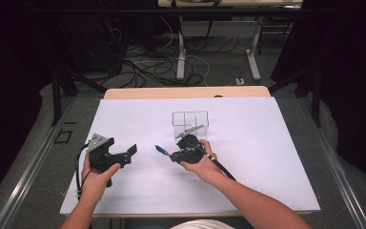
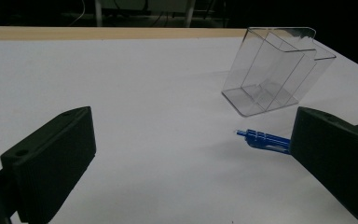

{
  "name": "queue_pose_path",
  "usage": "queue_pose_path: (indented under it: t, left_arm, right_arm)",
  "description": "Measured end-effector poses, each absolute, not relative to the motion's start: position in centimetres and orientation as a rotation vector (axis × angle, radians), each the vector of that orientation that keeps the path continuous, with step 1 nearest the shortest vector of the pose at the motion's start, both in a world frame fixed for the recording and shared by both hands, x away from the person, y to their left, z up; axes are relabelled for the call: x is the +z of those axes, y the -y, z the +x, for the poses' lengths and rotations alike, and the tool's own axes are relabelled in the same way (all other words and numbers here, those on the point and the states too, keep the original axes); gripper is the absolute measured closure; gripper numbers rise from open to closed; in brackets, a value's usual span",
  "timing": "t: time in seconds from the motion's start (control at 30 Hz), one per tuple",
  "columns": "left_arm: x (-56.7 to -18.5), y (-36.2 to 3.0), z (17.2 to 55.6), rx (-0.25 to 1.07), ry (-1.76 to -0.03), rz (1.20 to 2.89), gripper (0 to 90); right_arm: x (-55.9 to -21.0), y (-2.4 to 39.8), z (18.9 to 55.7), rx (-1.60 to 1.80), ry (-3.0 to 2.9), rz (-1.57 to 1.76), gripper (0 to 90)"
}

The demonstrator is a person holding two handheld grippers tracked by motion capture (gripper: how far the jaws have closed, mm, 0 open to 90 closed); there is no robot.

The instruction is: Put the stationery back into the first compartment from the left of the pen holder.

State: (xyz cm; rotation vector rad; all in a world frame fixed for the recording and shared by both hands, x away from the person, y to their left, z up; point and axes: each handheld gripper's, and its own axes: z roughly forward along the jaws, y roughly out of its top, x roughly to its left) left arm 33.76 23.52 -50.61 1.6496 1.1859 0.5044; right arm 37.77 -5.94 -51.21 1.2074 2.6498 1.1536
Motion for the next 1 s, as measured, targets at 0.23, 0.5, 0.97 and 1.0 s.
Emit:
queue_pose_path:
  t: [0.23,0.5,0.97,1.0]
  left_arm:
    - [-50.6,-23.6,33.8,0.504,-1.186,1.659,0.7]
    - [-50.6,-23.5,33.8,0.495,-1.194,1.646,0.7]
    - [-50.5,-23.8,33.8,0.47,-1.208,1.629,0.6]
    - [-50.5,-23.8,33.8,0.469,-1.208,1.63,0.6]
  right_arm:
    - [-50.4,7.3,38.5,1.182,-2.699,1.232,79.9]
    - [-50.2,7.7,38.3,1.233,-2.678,1.204,79.9]
    - [-48.6,7.4,36.2,1.001,-2.664,0.689,79.9]
    - [-48.6,7.4,36.2,1.001,-2.664,0.689,79.9]
